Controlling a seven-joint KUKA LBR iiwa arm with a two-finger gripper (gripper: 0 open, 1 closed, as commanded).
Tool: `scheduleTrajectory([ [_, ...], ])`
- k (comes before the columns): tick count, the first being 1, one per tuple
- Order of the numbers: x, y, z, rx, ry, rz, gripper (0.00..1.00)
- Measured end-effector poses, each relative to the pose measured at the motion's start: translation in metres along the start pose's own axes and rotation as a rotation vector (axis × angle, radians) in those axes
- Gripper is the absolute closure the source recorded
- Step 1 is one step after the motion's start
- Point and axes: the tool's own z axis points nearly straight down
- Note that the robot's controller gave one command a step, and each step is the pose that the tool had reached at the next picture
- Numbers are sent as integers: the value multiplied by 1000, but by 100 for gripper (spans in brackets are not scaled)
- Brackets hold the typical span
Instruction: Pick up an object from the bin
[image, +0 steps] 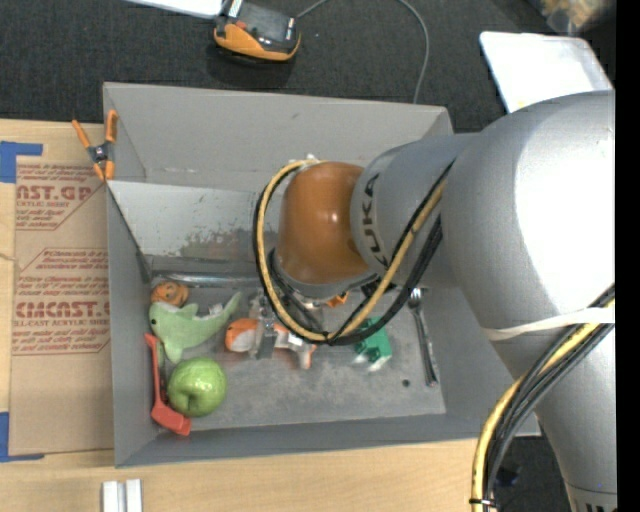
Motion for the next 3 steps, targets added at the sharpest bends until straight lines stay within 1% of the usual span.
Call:
scheduleTrajectory([
  [1,12,5,-50,1,7,25,100],
  [2,-5,-7,-89,2,1,29,100],
  [3,27,35,-45,-2,1,128,100],
])
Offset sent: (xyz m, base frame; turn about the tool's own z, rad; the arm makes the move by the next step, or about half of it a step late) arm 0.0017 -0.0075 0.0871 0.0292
